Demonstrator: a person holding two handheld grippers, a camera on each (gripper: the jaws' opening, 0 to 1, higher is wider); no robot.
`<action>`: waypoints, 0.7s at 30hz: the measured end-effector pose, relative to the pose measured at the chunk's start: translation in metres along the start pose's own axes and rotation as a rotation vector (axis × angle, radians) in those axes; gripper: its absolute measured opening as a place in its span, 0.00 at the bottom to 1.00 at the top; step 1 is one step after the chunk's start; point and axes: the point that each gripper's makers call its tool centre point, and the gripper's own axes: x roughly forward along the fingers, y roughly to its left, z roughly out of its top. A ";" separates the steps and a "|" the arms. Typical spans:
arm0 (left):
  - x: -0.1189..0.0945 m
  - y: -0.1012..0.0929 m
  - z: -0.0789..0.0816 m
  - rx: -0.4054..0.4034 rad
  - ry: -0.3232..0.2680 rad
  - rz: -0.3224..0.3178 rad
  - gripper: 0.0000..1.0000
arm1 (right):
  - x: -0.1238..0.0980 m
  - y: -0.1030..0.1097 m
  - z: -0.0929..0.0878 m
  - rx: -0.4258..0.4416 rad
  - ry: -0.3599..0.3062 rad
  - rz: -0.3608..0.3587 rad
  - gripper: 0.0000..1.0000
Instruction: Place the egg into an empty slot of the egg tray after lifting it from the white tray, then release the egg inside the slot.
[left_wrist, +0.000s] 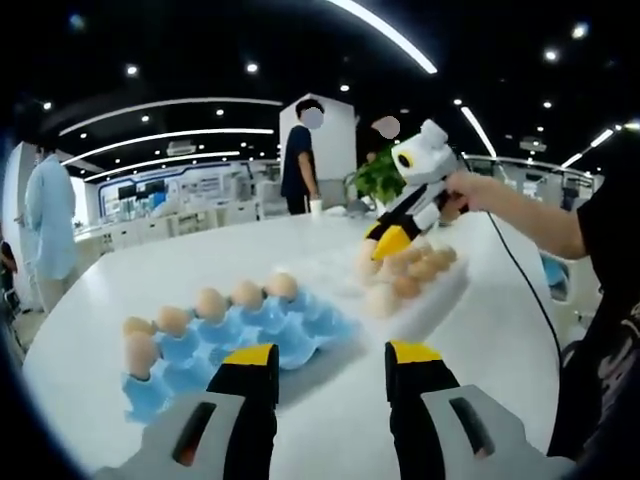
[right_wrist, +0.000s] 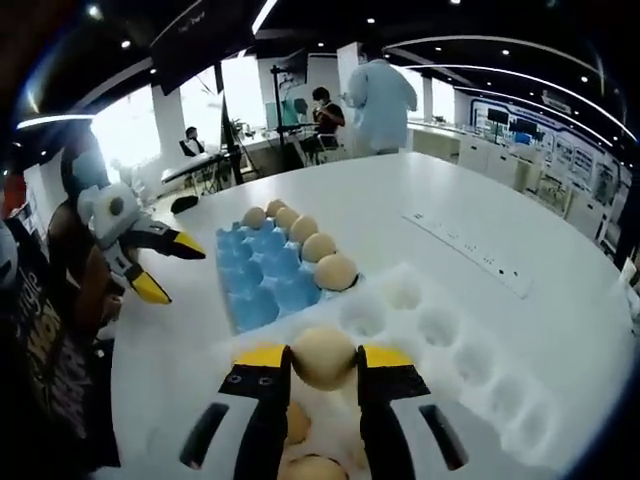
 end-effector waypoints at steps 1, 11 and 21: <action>0.000 0.000 0.000 -0.001 -0.002 -0.001 0.43 | 0.000 0.001 0.002 -0.001 -0.002 0.001 0.28; 0.011 -0.004 0.003 -0.021 -0.020 -0.016 0.43 | 0.006 0.009 0.026 -0.023 -0.031 0.021 0.28; 0.034 -0.014 0.006 -0.052 -0.026 -0.051 0.43 | 0.027 0.032 0.038 -0.030 -0.041 0.060 0.28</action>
